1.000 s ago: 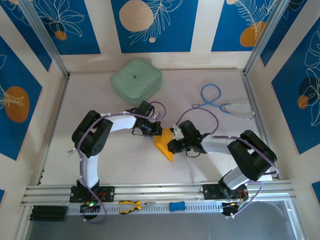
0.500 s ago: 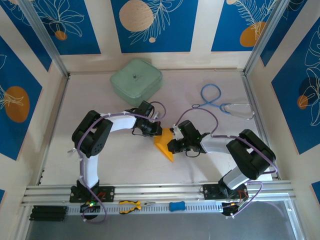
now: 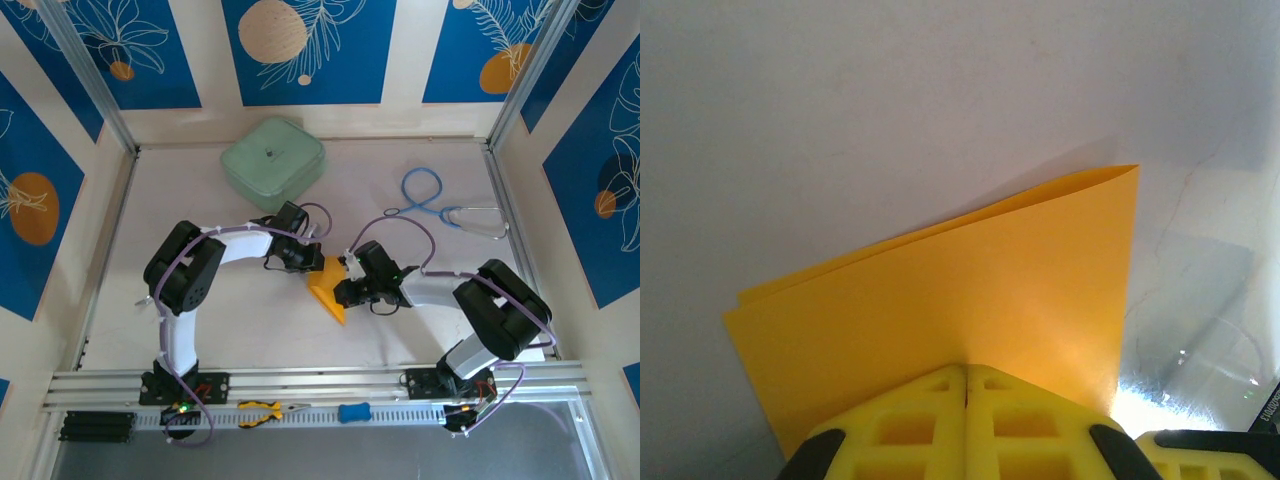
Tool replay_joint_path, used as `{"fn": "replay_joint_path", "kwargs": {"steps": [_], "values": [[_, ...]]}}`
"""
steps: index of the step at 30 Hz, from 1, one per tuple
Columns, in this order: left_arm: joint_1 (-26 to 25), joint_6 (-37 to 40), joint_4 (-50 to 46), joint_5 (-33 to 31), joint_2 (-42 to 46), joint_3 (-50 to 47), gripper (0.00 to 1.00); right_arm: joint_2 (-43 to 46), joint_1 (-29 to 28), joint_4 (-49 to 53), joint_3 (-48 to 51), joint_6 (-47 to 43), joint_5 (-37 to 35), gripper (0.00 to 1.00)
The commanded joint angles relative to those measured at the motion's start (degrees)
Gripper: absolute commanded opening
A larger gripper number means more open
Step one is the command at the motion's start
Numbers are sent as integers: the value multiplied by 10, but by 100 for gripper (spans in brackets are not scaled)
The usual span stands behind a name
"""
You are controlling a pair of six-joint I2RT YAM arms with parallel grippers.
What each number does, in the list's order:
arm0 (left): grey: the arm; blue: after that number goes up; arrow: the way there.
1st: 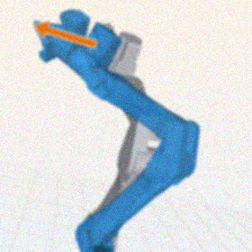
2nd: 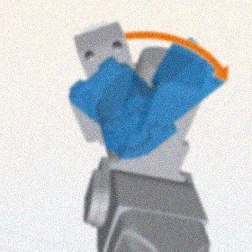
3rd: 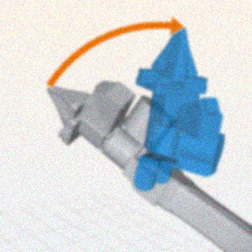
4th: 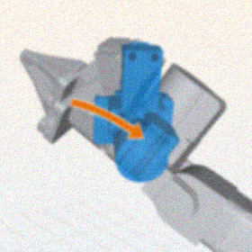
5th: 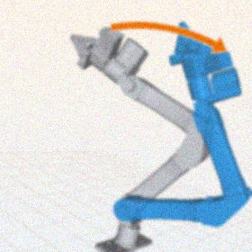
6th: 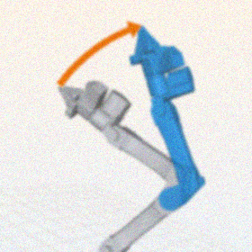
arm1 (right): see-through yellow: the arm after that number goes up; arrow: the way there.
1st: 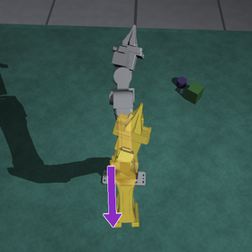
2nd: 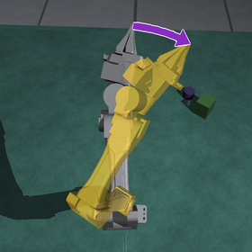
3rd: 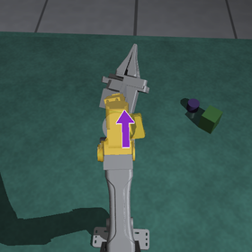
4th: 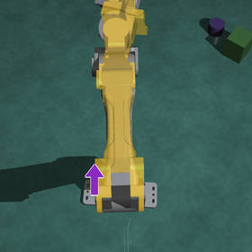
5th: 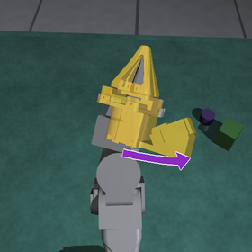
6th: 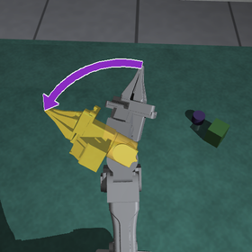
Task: Fold a paper plane with a square sheet of paper (pick it up from the middle)
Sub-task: Third fold the triangle at the center of the table.
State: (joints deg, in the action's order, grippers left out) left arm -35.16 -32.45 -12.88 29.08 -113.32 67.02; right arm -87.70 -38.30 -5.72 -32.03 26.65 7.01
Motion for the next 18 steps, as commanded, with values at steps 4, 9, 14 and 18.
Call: {"fn": "replay_joint_path", "kwargs": {"steps": [4,9,14,18], "values": [[-3,5,-33,-19,10,1,6,7,-4,24,-5,3,-10,2],[-3,5,-33,-20,12,-1,6,5,-6,24,-5,4,-10,2],[-3,4,-32,-20,12,-1,6,-4,-6,28,-10,3,-10,2],[-3,4,-33,-20,15,1,7,-11,-7,31,-10,7,-13,2]]}}
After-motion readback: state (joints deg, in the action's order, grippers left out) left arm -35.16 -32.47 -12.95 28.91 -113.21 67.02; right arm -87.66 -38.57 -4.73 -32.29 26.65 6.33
